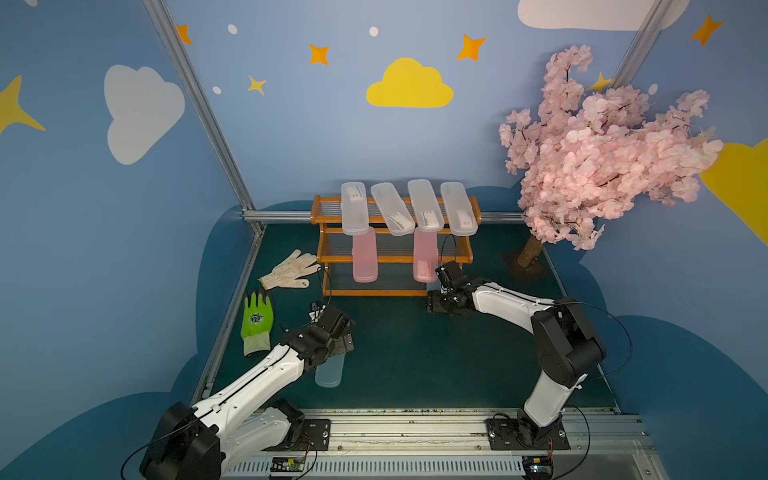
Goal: Place the pencil cases on the shelf according to color
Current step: Place the pencil case on the shelf, then pick up the pencil case from the center of the board.
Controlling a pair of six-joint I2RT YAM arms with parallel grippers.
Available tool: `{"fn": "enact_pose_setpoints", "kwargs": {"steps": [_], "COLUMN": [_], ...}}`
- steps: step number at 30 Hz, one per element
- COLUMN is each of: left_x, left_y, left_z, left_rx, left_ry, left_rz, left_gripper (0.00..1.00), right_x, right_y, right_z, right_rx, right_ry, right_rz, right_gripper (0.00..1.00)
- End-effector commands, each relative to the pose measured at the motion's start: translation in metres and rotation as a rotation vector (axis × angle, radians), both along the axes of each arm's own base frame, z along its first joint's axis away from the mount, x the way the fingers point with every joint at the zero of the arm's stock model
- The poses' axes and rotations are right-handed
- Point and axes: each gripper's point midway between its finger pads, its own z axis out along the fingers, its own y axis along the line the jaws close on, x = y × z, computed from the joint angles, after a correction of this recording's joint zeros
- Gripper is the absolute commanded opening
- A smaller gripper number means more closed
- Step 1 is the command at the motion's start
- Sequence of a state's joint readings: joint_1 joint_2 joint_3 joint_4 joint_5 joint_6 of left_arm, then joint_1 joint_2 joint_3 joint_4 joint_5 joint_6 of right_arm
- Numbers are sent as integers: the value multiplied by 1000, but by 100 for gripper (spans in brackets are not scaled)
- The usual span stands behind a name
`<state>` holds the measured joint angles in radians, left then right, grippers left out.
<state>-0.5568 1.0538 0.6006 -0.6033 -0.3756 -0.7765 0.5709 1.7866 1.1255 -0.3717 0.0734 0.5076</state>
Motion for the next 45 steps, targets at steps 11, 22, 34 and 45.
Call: {"fn": "enact_pose_setpoints", "kwargs": {"steps": [11, 22, 34, 45], "left_x": [-19, -43, -26, -6], "left_y": [0, 4, -68, -27], "left_z": [-25, -37, -38, 20], "left_rx": [-7, -45, -155, 25], "left_ry": [107, 161, 171, 33], "left_rz": [-9, 7, -108, 18], "left_gripper": [100, 100, 100, 100], "right_x": [-10, -68, -124, -165], "right_y": [2, -3, -8, 69], "right_z": [18, 34, 60, 51], "right_rx": [1, 18, 53, 132], "right_ry": [2, 6, -68, -52], "right_rz": [-51, -63, -1, 177], "right_gripper": [97, 98, 98, 96]}}
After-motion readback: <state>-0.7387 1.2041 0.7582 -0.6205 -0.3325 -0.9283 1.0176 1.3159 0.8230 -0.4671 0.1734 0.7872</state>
